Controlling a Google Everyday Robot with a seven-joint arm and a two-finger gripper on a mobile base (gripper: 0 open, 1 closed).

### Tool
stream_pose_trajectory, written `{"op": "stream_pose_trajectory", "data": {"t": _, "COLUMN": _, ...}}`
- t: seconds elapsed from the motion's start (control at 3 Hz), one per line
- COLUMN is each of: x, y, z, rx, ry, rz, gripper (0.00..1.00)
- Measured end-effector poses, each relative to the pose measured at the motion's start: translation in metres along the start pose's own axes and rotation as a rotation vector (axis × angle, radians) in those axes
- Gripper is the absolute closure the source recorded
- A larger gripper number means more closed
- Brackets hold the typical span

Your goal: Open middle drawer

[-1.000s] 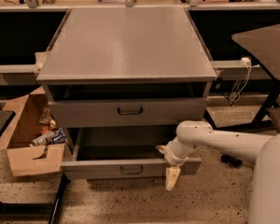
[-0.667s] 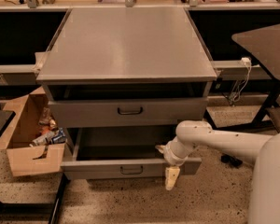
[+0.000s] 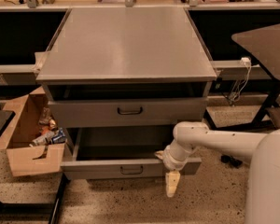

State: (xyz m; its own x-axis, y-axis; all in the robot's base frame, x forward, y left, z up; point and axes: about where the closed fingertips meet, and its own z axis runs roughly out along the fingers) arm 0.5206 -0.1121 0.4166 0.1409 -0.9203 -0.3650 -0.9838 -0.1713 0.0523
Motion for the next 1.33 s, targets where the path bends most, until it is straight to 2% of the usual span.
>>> {"op": "stream_pose_trajectory", "data": {"t": 0.33, "x": -0.003, "y": 0.034, "z": 0.0, "rx": -0.074, "ry": 0.005, "rz": 0.02, "gripper": 0.26}}
{"op": "stream_pose_trajectory", "data": {"t": 0.67, "x": -0.004, "y": 0.037, "z": -0.003, "rx": -0.081, "ry": 0.003, "rz": 0.023, "gripper": 0.5}}
{"op": "stream_pose_trajectory", "data": {"t": 1.0, "x": -0.007, "y": 0.037, "z": -0.009, "rx": -0.081, "ry": 0.003, "rz": 0.023, "gripper": 0.8}}
{"op": "stream_pose_trajectory", "data": {"t": 1.33, "x": -0.007, "y": 0.035, "z": -0.012, "rx": -0.081, "ry": 0.003, "rz": 0.023, "gripper": 1.0}}
